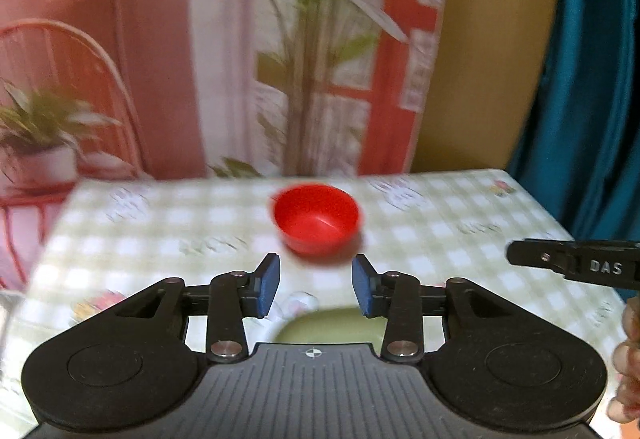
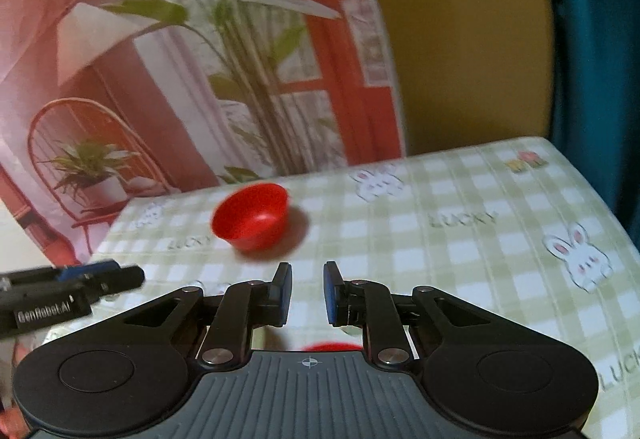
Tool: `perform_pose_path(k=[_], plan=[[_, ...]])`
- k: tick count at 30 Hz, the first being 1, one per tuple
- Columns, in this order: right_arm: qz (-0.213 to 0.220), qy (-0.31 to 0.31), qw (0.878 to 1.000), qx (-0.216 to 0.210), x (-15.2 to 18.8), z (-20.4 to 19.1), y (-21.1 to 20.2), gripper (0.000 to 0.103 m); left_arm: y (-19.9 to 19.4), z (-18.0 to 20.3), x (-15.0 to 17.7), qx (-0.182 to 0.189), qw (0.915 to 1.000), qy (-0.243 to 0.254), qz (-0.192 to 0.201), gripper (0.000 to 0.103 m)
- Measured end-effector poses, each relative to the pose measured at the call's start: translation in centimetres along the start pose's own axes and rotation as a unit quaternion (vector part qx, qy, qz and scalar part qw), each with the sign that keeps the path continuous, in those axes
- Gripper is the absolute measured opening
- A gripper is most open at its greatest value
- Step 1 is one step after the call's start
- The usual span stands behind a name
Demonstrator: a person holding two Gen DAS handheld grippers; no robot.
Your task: Organize plates and bowls
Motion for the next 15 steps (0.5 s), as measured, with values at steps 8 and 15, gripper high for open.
perform_pose_path(k=[8,15], plan=[[-0.012,-0.021,0.999,-0.022,-0.7,-4.2,3.8,0.018,0.3,-5.5,-0.8,-0.037,0.9993,-0.010,0.003,0.051],[-0.022,-0.013,0.999,-0.027,-1.3,-5.7,7.8,0.018,2.5,-6.2,-1.3,-0.047,0.9978,0.000,0.047,0.054]])
Point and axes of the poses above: each gripper's, at about its wrist camera, not at the fingertips, and y roughly the way its jaws point, z to its right, x to its underside, the point moved 9 cm from there along y, roughly the way its jaws point, and after that the axes turned 6 degrees about y, right-handed, at the moved point
